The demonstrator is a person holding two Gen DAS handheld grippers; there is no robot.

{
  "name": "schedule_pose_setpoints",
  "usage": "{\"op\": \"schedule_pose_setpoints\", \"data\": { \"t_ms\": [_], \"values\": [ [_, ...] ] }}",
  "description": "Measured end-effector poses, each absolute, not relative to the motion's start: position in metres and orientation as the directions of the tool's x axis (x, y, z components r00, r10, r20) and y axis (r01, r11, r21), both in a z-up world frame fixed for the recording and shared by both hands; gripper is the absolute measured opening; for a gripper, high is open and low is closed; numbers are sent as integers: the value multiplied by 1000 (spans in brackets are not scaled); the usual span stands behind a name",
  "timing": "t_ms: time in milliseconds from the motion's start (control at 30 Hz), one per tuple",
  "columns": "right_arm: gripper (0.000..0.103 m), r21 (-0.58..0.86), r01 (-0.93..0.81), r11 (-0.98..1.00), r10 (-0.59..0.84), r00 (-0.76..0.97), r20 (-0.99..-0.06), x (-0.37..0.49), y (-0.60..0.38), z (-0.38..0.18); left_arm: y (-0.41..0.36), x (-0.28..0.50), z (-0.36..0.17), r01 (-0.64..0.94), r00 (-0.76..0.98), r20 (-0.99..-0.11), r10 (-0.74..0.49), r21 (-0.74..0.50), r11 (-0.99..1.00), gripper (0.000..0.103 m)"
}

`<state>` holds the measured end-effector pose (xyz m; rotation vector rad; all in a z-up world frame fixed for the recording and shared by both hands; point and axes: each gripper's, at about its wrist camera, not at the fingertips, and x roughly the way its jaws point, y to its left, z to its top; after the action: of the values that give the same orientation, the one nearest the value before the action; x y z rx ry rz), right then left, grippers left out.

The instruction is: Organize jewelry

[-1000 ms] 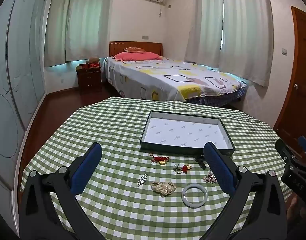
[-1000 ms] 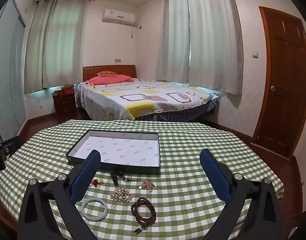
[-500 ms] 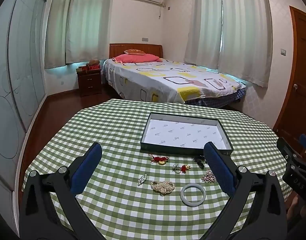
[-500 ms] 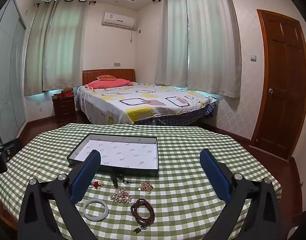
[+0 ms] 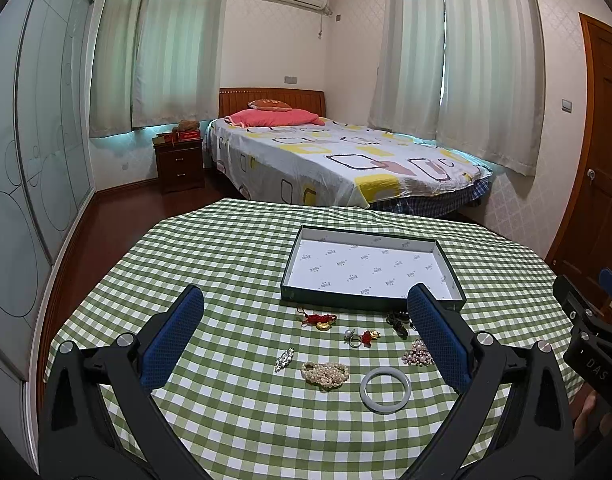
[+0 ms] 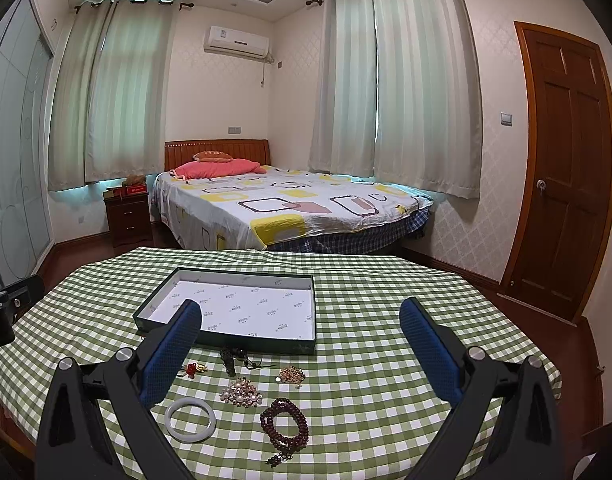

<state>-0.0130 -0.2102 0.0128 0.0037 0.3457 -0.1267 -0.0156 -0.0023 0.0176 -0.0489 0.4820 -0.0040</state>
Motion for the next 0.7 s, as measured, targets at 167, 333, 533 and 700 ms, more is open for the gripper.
{"op": "schedule_pose_setpoints", "data": {
  "t_ms": [167,333,533,700],
  "values": [
    [97,-19,126,992,-125,934,-336,-13,-209,13,-3,-16,18,-7,886,-463,-15,-47,999,99],
    [97,-19,126,992,-125,934,-335,-13,-212,15,-2,-16,18,-7,886,-463,-16,-48,999,99],
    [97,-21,127,992,-126,934,-334,-13,-212,17,-3,-17,17,-7,886,-463,-15,-47,999,99],
    [97,-22,128,992,-128,935,-332,-14,-210,14,-4,-17,16,-7,886,-464,-16,-47,999,99]
  ]
}}
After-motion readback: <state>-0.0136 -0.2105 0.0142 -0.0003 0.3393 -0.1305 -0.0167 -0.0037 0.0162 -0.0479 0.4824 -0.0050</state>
